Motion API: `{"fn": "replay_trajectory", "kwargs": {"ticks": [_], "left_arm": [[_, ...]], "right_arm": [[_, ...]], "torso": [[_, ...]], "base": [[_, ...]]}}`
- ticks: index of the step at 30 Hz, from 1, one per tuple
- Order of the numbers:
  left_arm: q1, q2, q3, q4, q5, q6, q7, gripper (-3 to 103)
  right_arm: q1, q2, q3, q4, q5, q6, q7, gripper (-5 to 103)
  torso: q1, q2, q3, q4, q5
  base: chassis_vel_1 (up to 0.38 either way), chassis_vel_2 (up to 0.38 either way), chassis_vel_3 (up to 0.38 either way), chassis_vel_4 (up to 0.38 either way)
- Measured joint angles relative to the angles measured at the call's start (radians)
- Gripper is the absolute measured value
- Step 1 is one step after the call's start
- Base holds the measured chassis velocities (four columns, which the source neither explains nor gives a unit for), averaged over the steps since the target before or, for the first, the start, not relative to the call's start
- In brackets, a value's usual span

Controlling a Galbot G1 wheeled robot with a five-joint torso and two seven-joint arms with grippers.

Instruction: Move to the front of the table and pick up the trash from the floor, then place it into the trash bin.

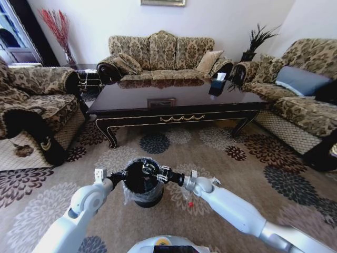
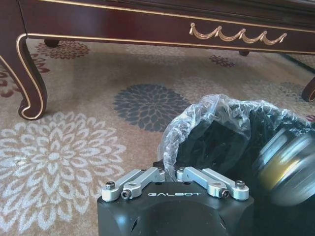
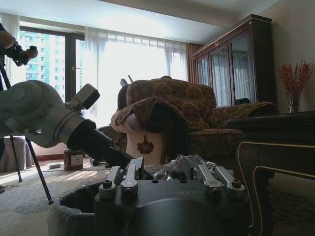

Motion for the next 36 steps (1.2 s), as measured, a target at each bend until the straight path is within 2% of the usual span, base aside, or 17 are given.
{"fn": "replay_trajectory", "kwargs": {"ticks": [6,9,10,13,15,16,19,21,22,24,25,26,27,31,32,34,36], "left_arm": [[0.017,-0.005,-0.012,-0.007,0.007,0.002,0.000,4],[0.036,-0.009,-0.038,-0.013,0.009,0.007,0.000,4],[0.050,-0.010,-0.059,-0.013,0.011,0.015,-0.003,4],[0.067,-0.008,-0.085,-0.011,0.015,0.020,-0.009,4],[0.084,-0.003,-0.115,-0.016,0.017,0.021,-0.013,4],[0.084,-0.003,-0.115,-0.016,0.017,0.021,-0.013,4],[0.081,0.010,-0.139,-0.039,-0.011,0.021,-0.019,4],[0.089,0.022,-0.159,-0.067,-0.031,0.021,-0.020,4],[0.089,0.022,-0.159,-0.067,-0.031,0.021,-0.020,4],[0.109,0.028,-0.186,-0.093,-0.038,0.021,-0.020,4],[0.127,0.030,-0.211,-0.113,-0.040,0.021,-0.024,4],[0.138,0.031,-0.225,-0.125,-0.040,0.022,-0.025,4],[0.138,0.031,-0.225,-0.125,-0.040,0.022,-0.025,4],[0.188,0.022,-0.291,-0.180,-0.043,0.023,-0.029,4],[0.188,0.022,-0.291,-0.180,-0.043,0.023,-0.029,4],[0.222,0.011,-0.316,-0.206,-0.044,0.023,-0.028,4],[0.238,0.006,-0.327,-0.217,-0.043,0.023,-0.028,4]], "right_arm": [[-0.019,-0.022,0.034,0.053,0.036,-0.010,0.036,65],[-0.038,-0.025,0.123,0.075,0.056,-0.018,0.052,76],[-0.037,-0.019,0.190,0.077,0.080,-0.027,0.064,86],[-0.019,-0.015,0.272,0.087,0.136,-0.056,0.131,91],[-0.005,-0.015,0.340,0.091,0.166,-0.102,0.259,99],[-0.005,-0.015,0.340,0.091,0.166,-0.102,0.259,99],[-0.054,-0.019,0.443,0.082,0.151,-0.178,0.432,100],[-0.124,-0.018,0.493,0.074,0.123,-0.259,0.603,100],[-0.124,-0.018,0.493,0.074,0.123,-0.259,0.603,100],[-0.161,-0.006,0.511,0.065,0.102,-0.365,0.770,100],[-0.180,0.009,0.517,0.059,0.101,-0.456,0.888,100],[-0.188,0.019,0.518,0.058,0.111,-0.510,0.957,100],[-0.188,0.019,0.518,0.058,0.111,-0.510,0.957,100],[-0.205,0.080,0.512,0.057,0.231,-0.788,1.263,100],[-0.205,0.080,0.512,0.057,0.231,-0.788,1.263,100],[-0.211,0.125,0.506,0.041,0.267,-0.871,1.369,100],[-0.215,0.143,0.503,0.031,0.270,-0.899,1.404,100]], "torso": [[0.000,0.000,0.000,0.0000,0.0000],[0.000,0.000,0.000,-0.0001,0.0001],[0.000,0.000,0.000,-0.0002,0.0001],[0.000,0.000,0.000,0.0000,0.0000],[0.000,0.000,0.000,0.0003,-0.0004],[0.000,0.000,0.000,0.0003,-0.0004],[0.000,0.000,0.000,0.0008,0.0000],[0.000,0.000,0.000,-0.0013,0.0000],[0.000,0.000,0.000,-0.0013,0.0000],[0.000,0.000,0.000,-0.0013,0.0004],[0.000,0.000,0.000,-0.0006,0.0003],[0.000,0.000,0.000,-0.0002,0.0004],[0.000,0.000,0.000,-0.0002,0.0004],[0.000,0.000,0.000,0.0002,-0.0002],[0.000,0.000,0.000,0.0002,-0.0002],[0.000,0.000,0.000,-0.0001,-0.0001],[0.000,0.000,0.000,-0.0001,-0.0002]], "base": [[0.000,0.000,0.000,0.000],[0.000,0.000,0.000,0.000],[0.000,0.000,0.000,0.000],[0.000,0.000,0.000,0.000],[0.000,0.000,0.000,0.000],[0.000,0.000,0.000,0.000],[0.000,0.000,0.000,0.000],[0.000,0.000,0.000,0.000],[0.000,0.000,0.000,0.000],[0.000,0.000,0.000,0.000],[0.000,0.000,0.000,0.000],[0.000,0.000,0.000,0.000],[0.000,0.000,0.000,0.000],[0.000,0.000,0.000,0.000],[0.000,0.000,0.000,0.000],[0.000,0.000,0.000,0.000],[0.000,0.000,0.000,0.000]]}}
